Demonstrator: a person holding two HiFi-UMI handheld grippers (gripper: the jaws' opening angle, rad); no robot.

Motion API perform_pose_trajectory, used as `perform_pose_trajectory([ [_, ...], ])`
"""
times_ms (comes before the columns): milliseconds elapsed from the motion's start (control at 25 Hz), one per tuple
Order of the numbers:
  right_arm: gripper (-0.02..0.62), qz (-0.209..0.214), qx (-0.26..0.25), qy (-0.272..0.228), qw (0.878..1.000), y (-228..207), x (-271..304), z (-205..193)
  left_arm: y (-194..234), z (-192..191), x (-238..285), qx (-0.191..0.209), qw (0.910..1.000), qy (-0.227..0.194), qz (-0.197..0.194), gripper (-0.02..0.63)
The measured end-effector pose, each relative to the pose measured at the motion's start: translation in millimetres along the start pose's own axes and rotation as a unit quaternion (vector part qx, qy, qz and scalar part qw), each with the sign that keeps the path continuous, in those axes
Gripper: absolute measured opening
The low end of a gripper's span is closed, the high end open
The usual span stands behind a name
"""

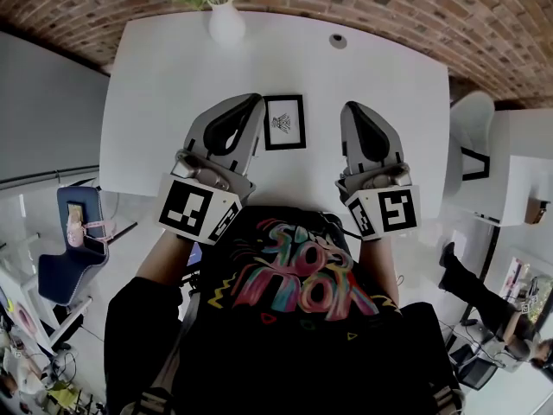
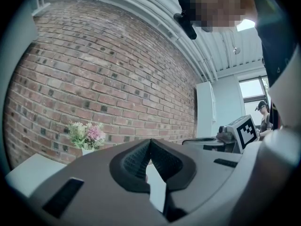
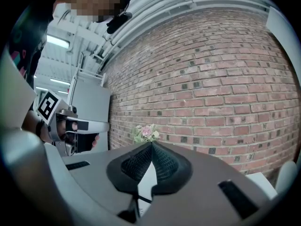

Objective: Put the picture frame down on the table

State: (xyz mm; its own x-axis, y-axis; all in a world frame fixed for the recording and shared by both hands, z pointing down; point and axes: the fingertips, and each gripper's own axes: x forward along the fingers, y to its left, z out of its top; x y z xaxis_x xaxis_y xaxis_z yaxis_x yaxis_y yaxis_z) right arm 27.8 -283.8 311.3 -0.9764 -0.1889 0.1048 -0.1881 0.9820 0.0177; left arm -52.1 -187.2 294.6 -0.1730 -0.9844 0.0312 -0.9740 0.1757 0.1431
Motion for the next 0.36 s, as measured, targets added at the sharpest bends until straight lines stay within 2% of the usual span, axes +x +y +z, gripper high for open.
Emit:
perform_pose_trajectory([
  [360, 0.02, 0.001, 0.004, 0.003, 1.0, 0.1, -3.8, -2.2, -3.5, -4.1, -2.6, -0.006, 1.0, 0.004, 0.004, 0.023],
])
